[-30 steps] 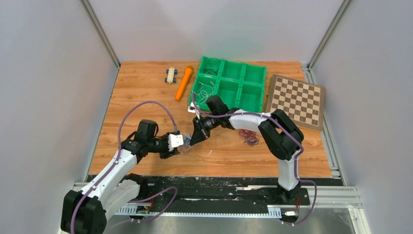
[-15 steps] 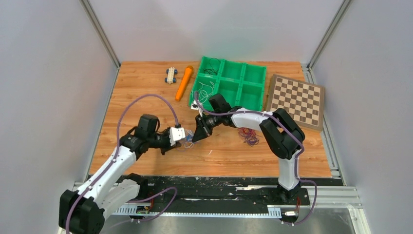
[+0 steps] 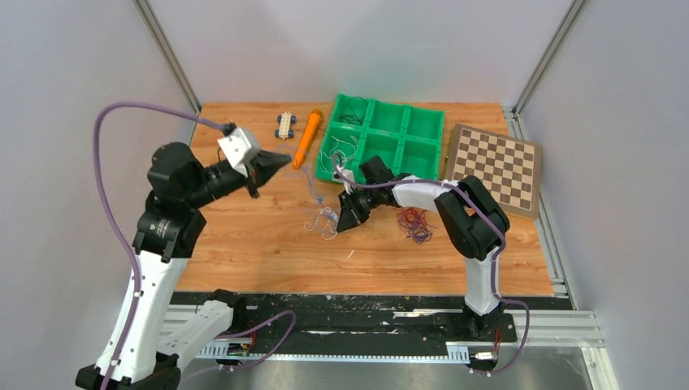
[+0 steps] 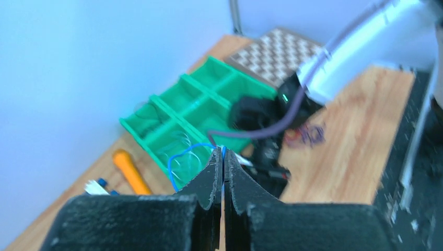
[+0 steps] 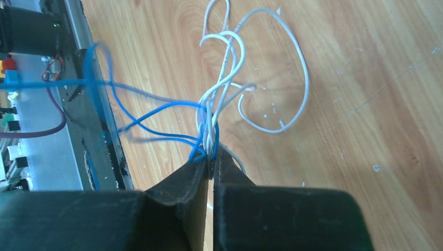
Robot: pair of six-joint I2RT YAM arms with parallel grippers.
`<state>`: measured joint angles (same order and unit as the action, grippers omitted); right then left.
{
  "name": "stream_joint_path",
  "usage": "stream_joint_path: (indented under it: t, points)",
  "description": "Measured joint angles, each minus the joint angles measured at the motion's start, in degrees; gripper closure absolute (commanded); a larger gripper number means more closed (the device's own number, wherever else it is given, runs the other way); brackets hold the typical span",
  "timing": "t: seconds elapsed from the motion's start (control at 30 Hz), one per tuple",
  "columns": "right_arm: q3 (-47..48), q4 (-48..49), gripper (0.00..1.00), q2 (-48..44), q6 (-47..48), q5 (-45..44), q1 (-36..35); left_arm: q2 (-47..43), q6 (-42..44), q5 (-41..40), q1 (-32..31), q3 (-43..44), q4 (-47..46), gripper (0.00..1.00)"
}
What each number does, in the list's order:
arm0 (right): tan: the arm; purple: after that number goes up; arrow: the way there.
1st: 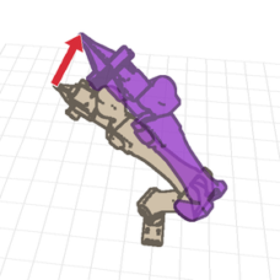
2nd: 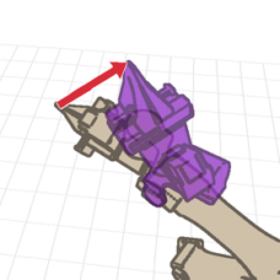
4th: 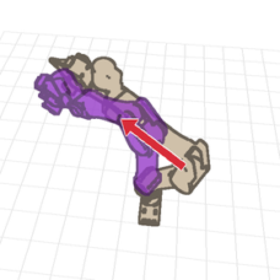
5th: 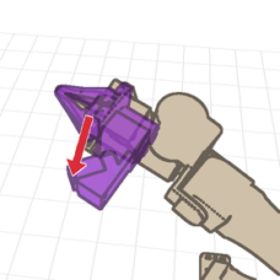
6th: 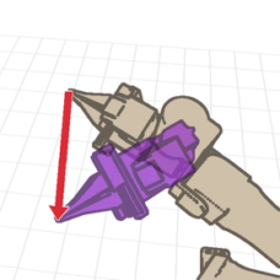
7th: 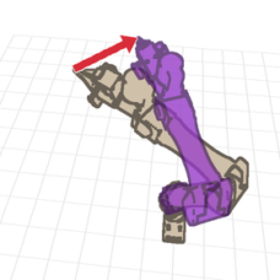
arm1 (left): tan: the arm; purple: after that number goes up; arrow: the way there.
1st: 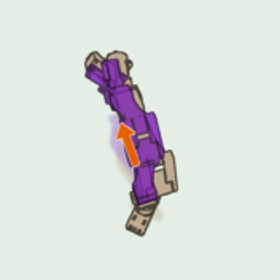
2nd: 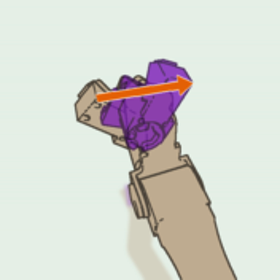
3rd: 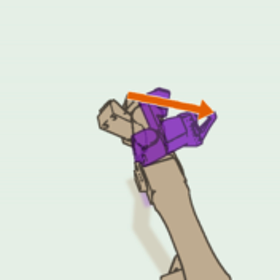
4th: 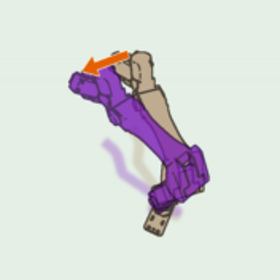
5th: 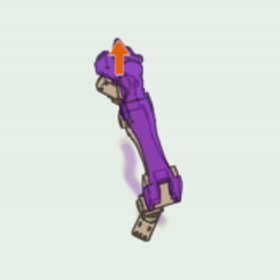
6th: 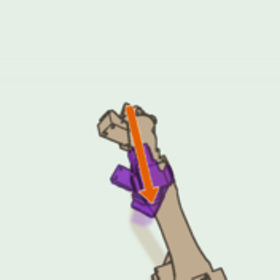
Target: Untangle the cables
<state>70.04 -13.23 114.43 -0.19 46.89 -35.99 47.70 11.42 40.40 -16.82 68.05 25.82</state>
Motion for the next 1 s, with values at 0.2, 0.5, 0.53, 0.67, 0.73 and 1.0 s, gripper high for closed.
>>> stream_joint_path:
  t: [0.2,0.5,0.53,0.67,0.73,1.0]
  points:
    - [-2.1,-1.3,1.00,0.0,2.3,-1.8,-0.2,8.0,-9.1,-1.7,5.2,14.8,-7.5,1.00]
    - [-3.4,-1.5,0.72,0.0,4.0,-1.5,-0.2,17.4,-16.1,-5.5,7.3,33.5,-18.8,1.00]
    - [-3.5,-1.6,0.64,0.0,4.3,-1.4,-0.2,17.9,-16.6,-5.4,7.3,33.7,-19.8,1.00]
    - [-3.8,-3.6,0.39,-1.9,5.0,-0.1,-0.2,19.6,-19.6,-3.9,7.3,31.8,-23.5,1.00]
    - [-4.3,-5.5,0.30,-4.4,6.1,-0.2,-0.1,20.9,-21.9,-2.8,7.3,29.5,-26.0,1.00]
    - [-8.2,-12.3,0.16,-22.0,12.7,0.5,8.0,30.3,-26.3,-1.6,1.8,19.9,-33.8,1.00]
